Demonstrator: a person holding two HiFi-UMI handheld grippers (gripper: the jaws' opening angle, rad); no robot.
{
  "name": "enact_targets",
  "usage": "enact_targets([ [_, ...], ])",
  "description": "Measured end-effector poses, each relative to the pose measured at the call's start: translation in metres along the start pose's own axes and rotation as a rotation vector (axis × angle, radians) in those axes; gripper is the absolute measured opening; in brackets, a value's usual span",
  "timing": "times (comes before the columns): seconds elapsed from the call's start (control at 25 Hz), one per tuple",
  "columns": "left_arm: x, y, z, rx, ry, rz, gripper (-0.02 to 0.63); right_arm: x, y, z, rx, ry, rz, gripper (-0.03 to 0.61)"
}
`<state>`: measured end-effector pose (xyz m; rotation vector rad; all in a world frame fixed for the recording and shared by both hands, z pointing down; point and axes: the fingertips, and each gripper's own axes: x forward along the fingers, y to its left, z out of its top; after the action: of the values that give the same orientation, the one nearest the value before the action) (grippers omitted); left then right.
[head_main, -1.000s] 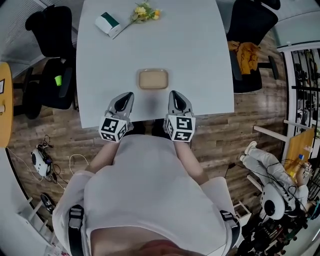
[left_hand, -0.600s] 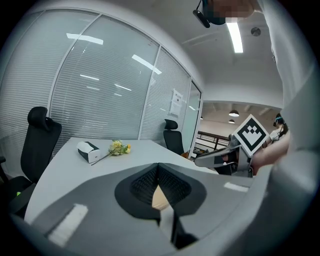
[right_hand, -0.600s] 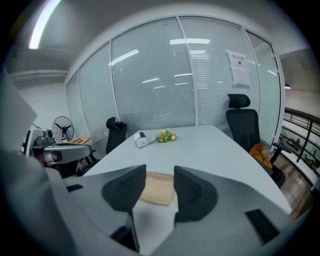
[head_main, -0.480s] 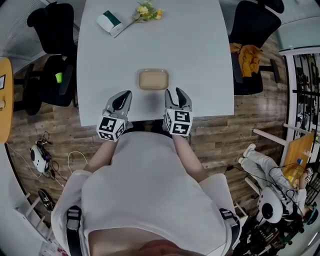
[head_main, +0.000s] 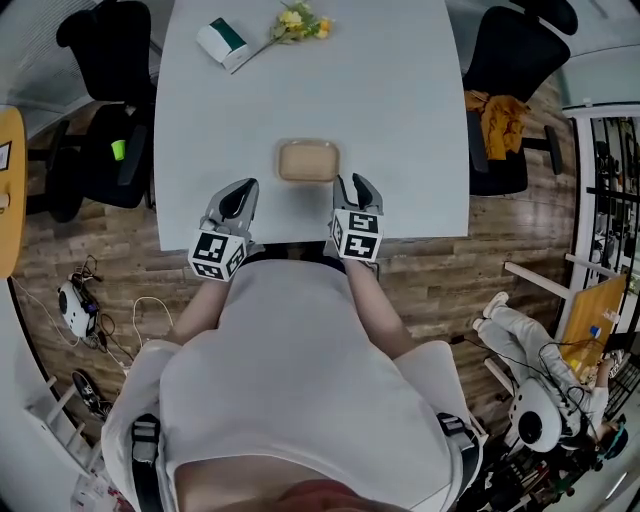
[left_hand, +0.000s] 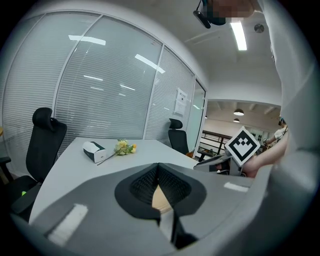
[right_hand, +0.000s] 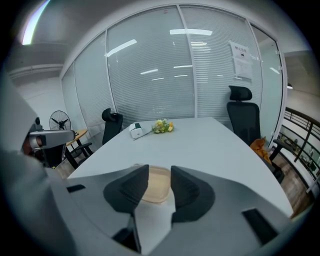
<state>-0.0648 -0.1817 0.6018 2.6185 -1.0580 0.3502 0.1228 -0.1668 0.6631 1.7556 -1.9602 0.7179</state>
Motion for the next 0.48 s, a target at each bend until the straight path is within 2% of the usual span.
enact_targets([
  [0.2,-0.001,0.006,0.0,0.0,0.004,0.016,0.009,0.016,-0.01,-0.007,0.013,0.024,-0.009,0.141],
  [0.48,0.002,0.012,0.0,-0.004,0.012,0.031,0.011,0.04,-0.015,-0.018,-0.025,0.089,0.0,0.138],
])
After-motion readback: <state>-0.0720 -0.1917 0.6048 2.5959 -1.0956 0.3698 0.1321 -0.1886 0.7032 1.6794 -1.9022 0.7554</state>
